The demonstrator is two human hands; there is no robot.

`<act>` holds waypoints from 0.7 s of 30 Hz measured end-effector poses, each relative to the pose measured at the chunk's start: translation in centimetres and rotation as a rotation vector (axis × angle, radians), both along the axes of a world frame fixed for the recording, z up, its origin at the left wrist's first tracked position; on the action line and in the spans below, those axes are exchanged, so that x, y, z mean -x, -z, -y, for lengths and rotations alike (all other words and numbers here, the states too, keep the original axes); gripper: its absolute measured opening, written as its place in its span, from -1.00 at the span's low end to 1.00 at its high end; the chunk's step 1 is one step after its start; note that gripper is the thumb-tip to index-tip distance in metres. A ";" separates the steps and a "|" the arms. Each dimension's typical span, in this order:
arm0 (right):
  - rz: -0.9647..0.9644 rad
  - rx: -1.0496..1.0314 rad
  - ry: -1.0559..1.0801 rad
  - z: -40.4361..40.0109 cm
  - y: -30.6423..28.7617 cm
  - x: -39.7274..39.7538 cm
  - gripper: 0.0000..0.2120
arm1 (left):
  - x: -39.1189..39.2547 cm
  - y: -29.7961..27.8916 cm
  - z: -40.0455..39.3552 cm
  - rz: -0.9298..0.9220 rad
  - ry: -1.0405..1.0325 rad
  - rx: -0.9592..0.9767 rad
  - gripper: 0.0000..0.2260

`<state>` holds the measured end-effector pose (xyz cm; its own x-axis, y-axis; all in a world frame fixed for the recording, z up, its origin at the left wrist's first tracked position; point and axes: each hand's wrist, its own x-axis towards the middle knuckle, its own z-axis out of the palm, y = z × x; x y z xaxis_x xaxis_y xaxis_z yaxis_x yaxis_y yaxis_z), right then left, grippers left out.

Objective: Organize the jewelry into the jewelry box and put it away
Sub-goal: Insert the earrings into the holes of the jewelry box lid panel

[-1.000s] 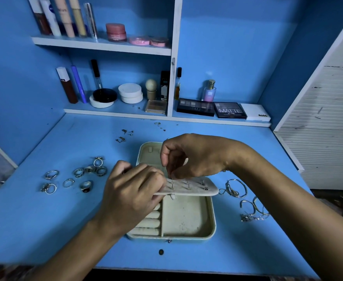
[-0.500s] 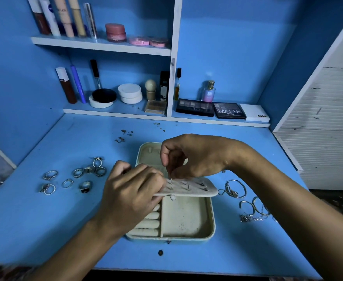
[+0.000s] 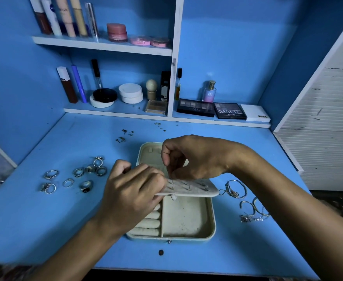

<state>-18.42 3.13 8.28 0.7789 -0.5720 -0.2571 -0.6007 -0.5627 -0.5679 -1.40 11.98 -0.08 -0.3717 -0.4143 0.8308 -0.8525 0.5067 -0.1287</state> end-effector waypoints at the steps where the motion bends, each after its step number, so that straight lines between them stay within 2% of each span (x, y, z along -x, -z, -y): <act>1: 0.016 -0.033 0.010 0.1 0.1 0.1 -0.76 | 0.0 0.0 0.1 -0.002 0.006 0.001 -0.79; 5: 0.192 -0.295 0.165 0.7 0.5 0.9 -0.82 | 0.0 -0.4 0.3 -0.005 0.023 -0.005 -0.81; 8: 0.356 -0.382 0.292 1.3 1.4 2.0 -0.84 | -0.2 -1.0 0.8 0.000 0.006 -0.045 -0.76; 12: 0.671 -0.395 0.517 1.8 3.1 3.6 -0.89 | -0.7 -2.2 2.3 -0.026 -0.029 -0.119 -0.62; 15: 0.898 -0.351 0.716 1.8 4.4 4.2 -0.86 | -1.1 -2.9 3.4 -0.052 -0.048 -0.194 -0.58; 21: 1.038 -0.243 0.895 1.4 7.3 4.1 -0.75 | -1.6 -2.5 5.8 -0.246 -0.060 -0.429 -0.49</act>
<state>-22.47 1.77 0.95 0.0696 -0.9967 0.0429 0.0508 -0.0394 -0.9979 0.25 6.21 2.44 -0.1507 -0.7528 0.6407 -0.8606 0.4189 0.2897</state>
